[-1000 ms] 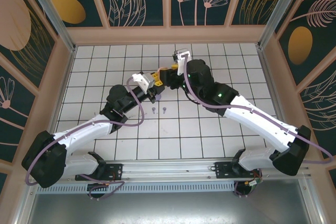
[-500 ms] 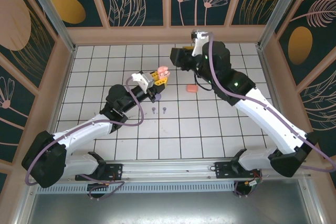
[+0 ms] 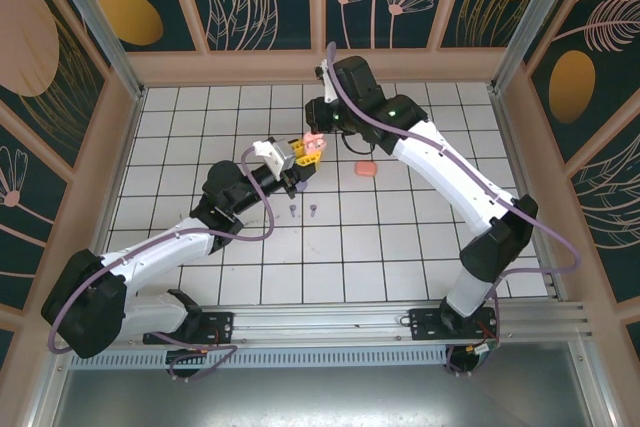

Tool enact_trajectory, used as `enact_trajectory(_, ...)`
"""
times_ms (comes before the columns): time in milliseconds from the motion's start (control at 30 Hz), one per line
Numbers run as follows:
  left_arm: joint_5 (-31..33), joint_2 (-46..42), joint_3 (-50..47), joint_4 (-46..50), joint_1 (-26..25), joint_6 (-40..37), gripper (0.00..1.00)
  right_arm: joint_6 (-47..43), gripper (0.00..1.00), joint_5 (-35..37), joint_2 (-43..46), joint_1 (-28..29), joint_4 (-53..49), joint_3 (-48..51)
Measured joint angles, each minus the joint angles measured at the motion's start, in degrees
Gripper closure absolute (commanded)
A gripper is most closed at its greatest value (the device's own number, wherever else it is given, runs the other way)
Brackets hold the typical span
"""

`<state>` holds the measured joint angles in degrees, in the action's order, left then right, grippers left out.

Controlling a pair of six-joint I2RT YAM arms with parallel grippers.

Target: Insert wireless bluetooth earbuds into charging case

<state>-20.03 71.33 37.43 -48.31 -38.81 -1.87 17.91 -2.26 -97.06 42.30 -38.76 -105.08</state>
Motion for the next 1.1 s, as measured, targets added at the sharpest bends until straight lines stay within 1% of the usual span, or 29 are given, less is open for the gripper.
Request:
enact_trajectory(100,-0.8,0.3,0.2,0.7,-0.2,0.0,1.00,0.0,0.94,-0.9,2.3,0.0,-0.2,2.9)
enact_trajectory(200,-2.6,1.0,0.5,1.9,-0.8,-0.1,1.00,0.3,0.95,-1.4,8.0,0.2,0.7,9.5)
enact_trajectory(367,-1.9,3.1,1.3,2.7,-0.6,0.2,1.00,2.5,0.93,-1.0,19.3,0.5,0.8,18.8)
enact_trajectory(433,-1.4,3.9,2.2,2.1,-0.5,0.9,1.00,4.9,0.90,0.5,23.0,-1.0,1.4,21.7)
enact_trajectory(533,-0.3,5.0,2.9,1.5,-0.5,3.1,1.00,8.7,0.85,4.2,27.9,-6.2,3.7,27.8)
enact_trajectory(600,0.2,6.3,3.2,1.4,-0.5,5.5,1.00,11.1,0.82,6.1,30.5,-9.5,5.3,32.8)
enact_trajectory(667,1.0,8.6,4.0,1.6,-0.5,8.7,1.00,12.9,0.79,7.2,32.0,-10.7,6.1,37.1)
enact_trajectory(800,2.4,15.9,7.5,4.0,-0.5,16.3,1.00,15.7,0.76,7.9,32.6,-10.7,7.7,44.6)
enact_trajectory(833,2.6,18.3,8.9,5.1,-0.5,18.4,1.00,16.1,0.73,8.0,32.8,-10.7,8.3,46.5)
enact_trajectory(900,2.9,22.6,11.5,7.1,-0.5,22.0,1.00,17.1,0.72,8.1,33.2,-10.7,8.9,49.3)
enact_trajectory(967,3.6,26.6,13.9,9.3,-0.5,25.2,1.00,17.8,0.66,8.1,33.7,-10.7,9.6,51.5)
enact_trajectory(1100,5.1,34.1,19.6,14.9,-0.5,30.3,1.00,18.5,0.64,8.2,34.8,-11.4,10.5,53.5)
